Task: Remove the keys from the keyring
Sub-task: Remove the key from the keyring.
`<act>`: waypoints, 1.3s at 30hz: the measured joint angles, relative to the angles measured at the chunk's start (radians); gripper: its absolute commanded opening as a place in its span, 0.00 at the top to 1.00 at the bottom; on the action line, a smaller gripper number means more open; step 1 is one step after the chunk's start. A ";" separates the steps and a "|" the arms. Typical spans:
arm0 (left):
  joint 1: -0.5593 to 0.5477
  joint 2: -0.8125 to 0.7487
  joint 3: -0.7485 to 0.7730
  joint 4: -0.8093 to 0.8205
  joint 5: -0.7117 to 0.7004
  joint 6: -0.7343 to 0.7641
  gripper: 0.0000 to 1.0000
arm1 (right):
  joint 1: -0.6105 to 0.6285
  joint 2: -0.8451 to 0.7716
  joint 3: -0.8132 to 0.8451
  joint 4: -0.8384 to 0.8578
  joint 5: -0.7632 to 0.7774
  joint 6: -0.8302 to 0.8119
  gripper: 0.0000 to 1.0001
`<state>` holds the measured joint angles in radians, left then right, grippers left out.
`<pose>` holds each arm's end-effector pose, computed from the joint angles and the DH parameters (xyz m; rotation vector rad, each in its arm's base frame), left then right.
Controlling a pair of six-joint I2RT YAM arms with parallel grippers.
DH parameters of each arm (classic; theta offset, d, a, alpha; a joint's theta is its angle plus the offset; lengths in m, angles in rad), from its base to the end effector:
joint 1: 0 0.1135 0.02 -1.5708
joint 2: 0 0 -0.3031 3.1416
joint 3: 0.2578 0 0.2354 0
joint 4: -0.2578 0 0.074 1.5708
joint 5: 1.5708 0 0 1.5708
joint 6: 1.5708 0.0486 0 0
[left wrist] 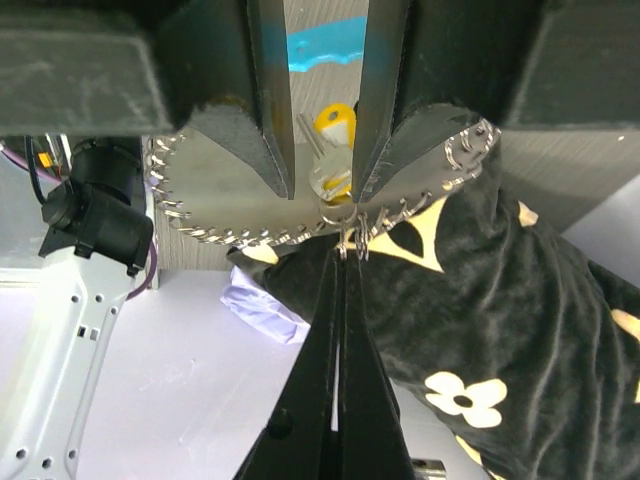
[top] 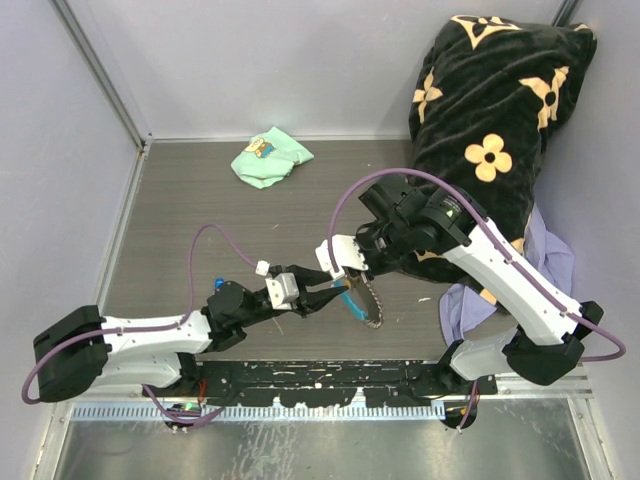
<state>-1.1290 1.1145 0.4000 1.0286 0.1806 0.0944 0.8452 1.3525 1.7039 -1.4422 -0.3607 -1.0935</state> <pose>0.0834 -0.1968 0.3194 0.8909 0.9842 -1.0003 0.1216 0.1629 0.4381 -2.2067 1.3739 0.3911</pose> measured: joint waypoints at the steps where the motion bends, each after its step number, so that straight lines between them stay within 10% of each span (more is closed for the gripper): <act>1: 0.000 0.010 0.000 0.021 -0.002 0.000 0.70 | 0.000 0.000 0.000 -0.002 -0.004 0.000 0.99; 24: -0.002 0.138 0.036 0.153 -0.019 -0.053 0.75 | 0.000 0.003 0.000 -0.011 -0.045 -0.003 0.99; 39: -0.008 0.151 0.055 0.167 -0.020 -0.062 1.00 | 0.000 0.003 -0.002 -0.011 -0.053 -0.003 0.99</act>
<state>-1.1370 1.2659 0.4553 1.1954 0.1608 0.0322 0.8452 1.3556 1.7016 -1.4532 -0.4141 -1.0969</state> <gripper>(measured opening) 0.019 0.043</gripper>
